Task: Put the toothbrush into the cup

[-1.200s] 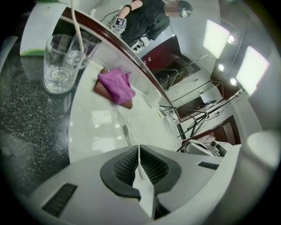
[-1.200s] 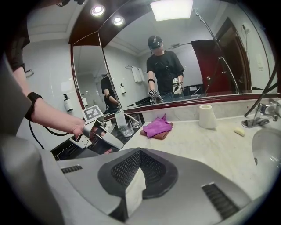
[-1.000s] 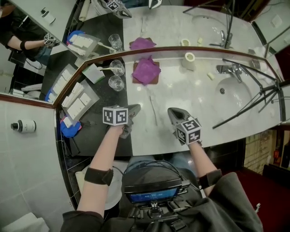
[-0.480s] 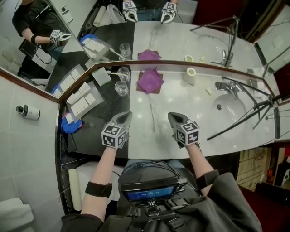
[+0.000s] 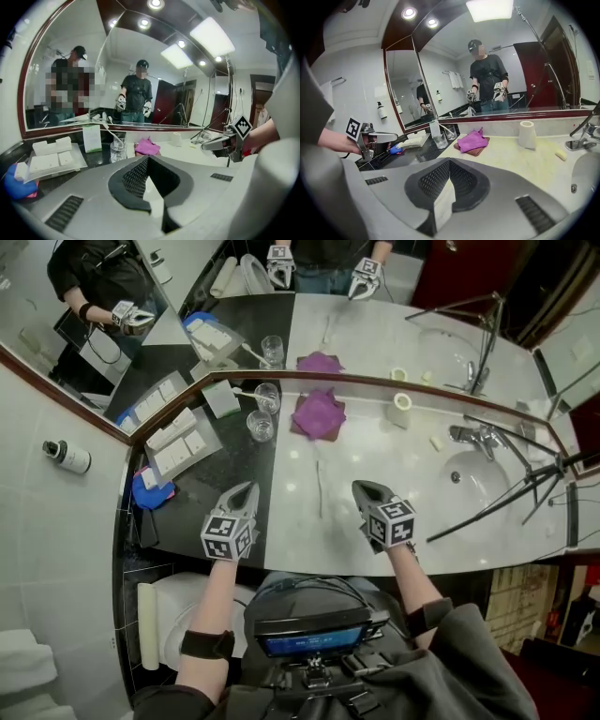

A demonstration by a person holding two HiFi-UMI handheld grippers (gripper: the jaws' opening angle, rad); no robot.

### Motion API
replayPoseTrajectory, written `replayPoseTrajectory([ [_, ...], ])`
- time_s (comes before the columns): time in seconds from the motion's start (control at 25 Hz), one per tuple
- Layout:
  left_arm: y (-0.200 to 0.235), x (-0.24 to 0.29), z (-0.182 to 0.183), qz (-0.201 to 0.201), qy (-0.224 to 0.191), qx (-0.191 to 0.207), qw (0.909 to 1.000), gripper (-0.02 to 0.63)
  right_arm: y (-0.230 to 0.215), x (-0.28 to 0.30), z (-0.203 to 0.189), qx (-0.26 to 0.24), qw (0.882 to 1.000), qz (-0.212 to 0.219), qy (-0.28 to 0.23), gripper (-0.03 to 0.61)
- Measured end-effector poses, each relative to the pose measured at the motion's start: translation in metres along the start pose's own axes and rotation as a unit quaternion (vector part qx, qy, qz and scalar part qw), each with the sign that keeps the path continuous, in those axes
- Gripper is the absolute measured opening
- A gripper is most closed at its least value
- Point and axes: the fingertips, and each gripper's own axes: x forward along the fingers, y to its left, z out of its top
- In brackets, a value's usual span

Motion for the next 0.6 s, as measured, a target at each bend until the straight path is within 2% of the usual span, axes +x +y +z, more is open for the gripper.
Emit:
replayPoseTrajectory([
  [0.32,0.008,-0.007,-0.003,0.027,-0.021,-0.047,0.9983,0.002,0.0,-0.001,-0.004,-0.013,1.0,0.003,0.006,0.017],
  [0.6,0.023,0.004,0.005,0.036,-0.031,-0.082,0.9955,0.011,0.004,0.004,0.01,-0.022,1.0,0.007,0.001,0.017],
])
